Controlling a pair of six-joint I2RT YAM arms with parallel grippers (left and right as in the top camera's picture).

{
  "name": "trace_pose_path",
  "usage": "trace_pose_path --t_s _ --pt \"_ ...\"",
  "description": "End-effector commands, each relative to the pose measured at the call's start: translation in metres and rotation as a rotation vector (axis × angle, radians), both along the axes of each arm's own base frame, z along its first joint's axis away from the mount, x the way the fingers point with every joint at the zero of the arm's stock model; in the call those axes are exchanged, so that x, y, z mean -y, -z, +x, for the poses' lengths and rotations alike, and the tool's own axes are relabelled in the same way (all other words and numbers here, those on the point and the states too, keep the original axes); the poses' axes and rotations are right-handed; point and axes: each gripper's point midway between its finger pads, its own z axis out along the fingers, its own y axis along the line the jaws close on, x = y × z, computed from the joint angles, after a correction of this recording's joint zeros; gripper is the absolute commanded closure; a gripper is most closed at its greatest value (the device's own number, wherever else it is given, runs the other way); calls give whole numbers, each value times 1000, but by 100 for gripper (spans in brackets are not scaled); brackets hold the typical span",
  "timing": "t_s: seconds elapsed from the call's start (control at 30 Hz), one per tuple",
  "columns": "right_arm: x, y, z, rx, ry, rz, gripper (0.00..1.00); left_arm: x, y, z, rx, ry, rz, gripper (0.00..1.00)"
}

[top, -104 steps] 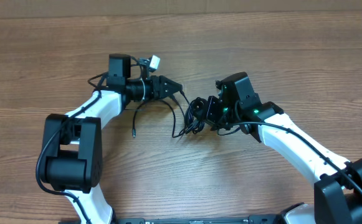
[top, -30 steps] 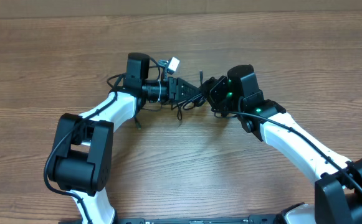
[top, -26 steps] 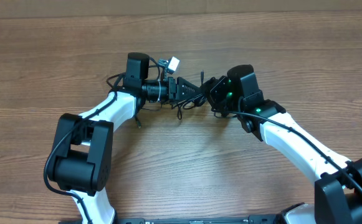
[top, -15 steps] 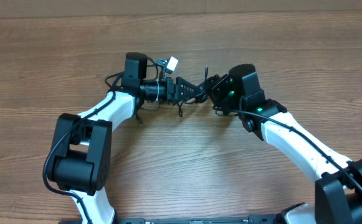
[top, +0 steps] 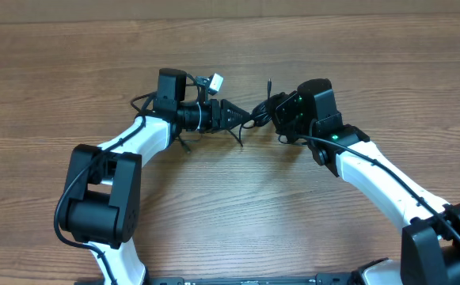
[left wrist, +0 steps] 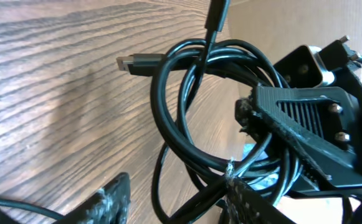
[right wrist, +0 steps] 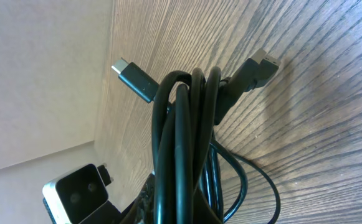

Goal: Untangle cables

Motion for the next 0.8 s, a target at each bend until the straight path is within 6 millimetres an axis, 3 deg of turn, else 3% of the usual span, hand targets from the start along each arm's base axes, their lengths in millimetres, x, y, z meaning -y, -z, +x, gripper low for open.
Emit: trace_pose_path --t_s 0.0,0.17,0.23,0.5,0.63,0.77 --pt "-7 -16 4 35 -23 52 96 -4 7 6 23 -30 45 30" --pt "-14 -20 2 41 -55 80 96 -5 9 7 24 -39 53 27" --pt "-15 -21 1 38 -62 84 96 -8 11 11 16 -62 69 22" --pt "-16 -19 -1 32 -77 84 96 -33 17 23 -85 -171 78 12" --pt "-17 -19 -2 30 -81 83 96 -48 15 27 -117 -196 56 12" --pt "-19 -20 -3 29 -97 95 96 -56 14 26 -139 -201 36 21"
